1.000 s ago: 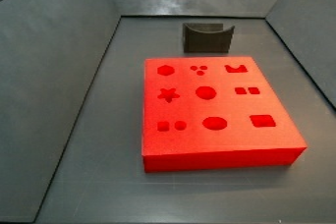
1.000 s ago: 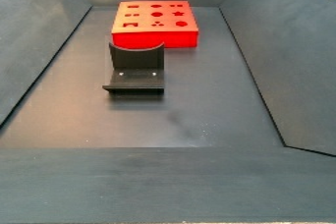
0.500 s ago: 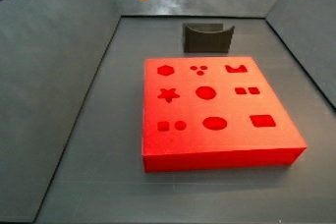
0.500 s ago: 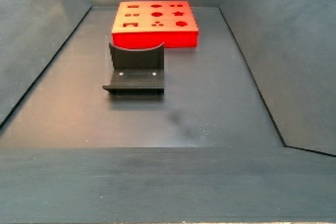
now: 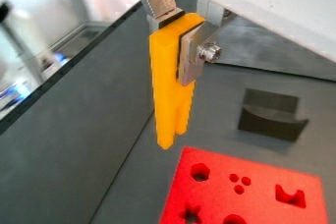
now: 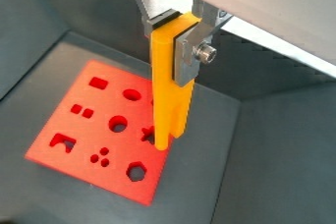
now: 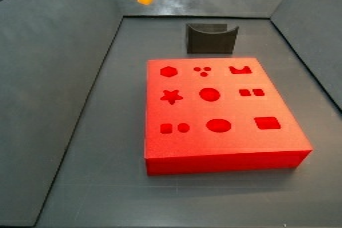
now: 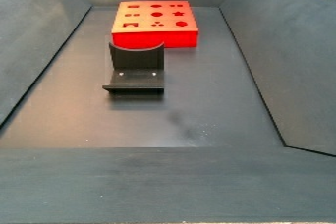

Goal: Pick up the square-circle object. Move up. Rotate the square-circle object. Place the square-circle object on the fixture. Regrasp the square-circle object. Move to above the board. Insert the square-circle object.
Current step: Move to above the board, then insert the square-circle object.

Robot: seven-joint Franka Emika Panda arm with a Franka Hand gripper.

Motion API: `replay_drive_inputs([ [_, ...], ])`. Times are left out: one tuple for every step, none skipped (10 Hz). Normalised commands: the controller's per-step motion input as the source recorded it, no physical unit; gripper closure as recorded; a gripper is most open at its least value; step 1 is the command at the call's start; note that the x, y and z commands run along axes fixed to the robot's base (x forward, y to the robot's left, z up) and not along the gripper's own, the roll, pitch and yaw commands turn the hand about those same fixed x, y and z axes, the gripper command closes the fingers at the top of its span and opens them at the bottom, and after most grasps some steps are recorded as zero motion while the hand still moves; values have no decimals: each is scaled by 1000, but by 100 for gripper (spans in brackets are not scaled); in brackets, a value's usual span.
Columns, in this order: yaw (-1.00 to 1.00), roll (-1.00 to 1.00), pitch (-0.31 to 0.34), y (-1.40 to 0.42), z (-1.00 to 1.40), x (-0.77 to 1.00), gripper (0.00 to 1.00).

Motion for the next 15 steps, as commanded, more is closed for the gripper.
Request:
replay_drive_inputs([
  [1000,-170,-277,22,-3,-77,100],
  [1000,-167,-323,22,3,-82,100],
  [824,-132,-313,24,0,-81,100],
  [463,-72,-233,18,-2,-71,100],
  [261,-44,-165,16,0,-58,100],
  [0,0,-7,0,0,0,100],
  [0,0,0,0,0,-66,100],
  [-189,44,-70,-606,-123,-169,100],
  [-660,0,-67,-574,-151,37,100],
  [-754,0,-56,-477,-151,9,100],
  [-791,0,-57,-437,-163,0,100],
  [-846,0,-77,-357,-209,0,100],
  [-900,0,-83,-274,-237,0,100],
  [-914,0,-84,-257,-246,0,100],
  [-943,0,-83,-214,-266,0,100],
])
